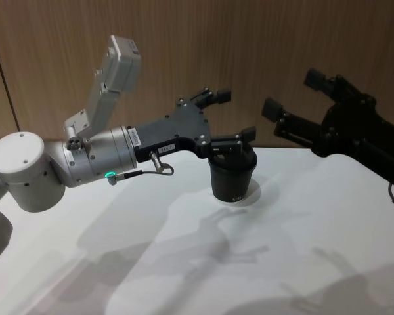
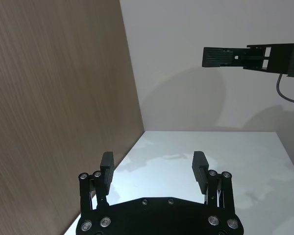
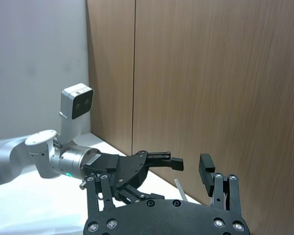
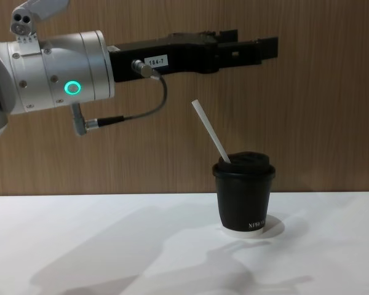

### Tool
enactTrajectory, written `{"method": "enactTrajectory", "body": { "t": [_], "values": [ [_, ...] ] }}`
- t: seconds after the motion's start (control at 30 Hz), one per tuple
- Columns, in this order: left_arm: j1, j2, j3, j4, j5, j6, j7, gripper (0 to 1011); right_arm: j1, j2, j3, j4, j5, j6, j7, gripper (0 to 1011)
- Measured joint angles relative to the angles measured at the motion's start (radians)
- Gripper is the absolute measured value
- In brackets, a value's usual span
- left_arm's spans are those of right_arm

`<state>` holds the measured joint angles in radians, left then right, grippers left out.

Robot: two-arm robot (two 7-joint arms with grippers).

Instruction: Pick up the straw with one hand, pass it to the other hand, and insert it into the cup.

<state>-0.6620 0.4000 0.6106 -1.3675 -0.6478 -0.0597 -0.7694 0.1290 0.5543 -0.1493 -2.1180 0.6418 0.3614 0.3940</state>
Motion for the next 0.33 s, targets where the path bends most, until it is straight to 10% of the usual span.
{"method": "enactTrajectory", "body": {
  "t": [0.33],
  "values": [
    [0.004,0.002,-0.001,-0.005,-0.002,0.000,0.003,1002,-0.007,0.005,-0.001,-0.005,0.001,-0.002,0.002,1001]
  ]
}}
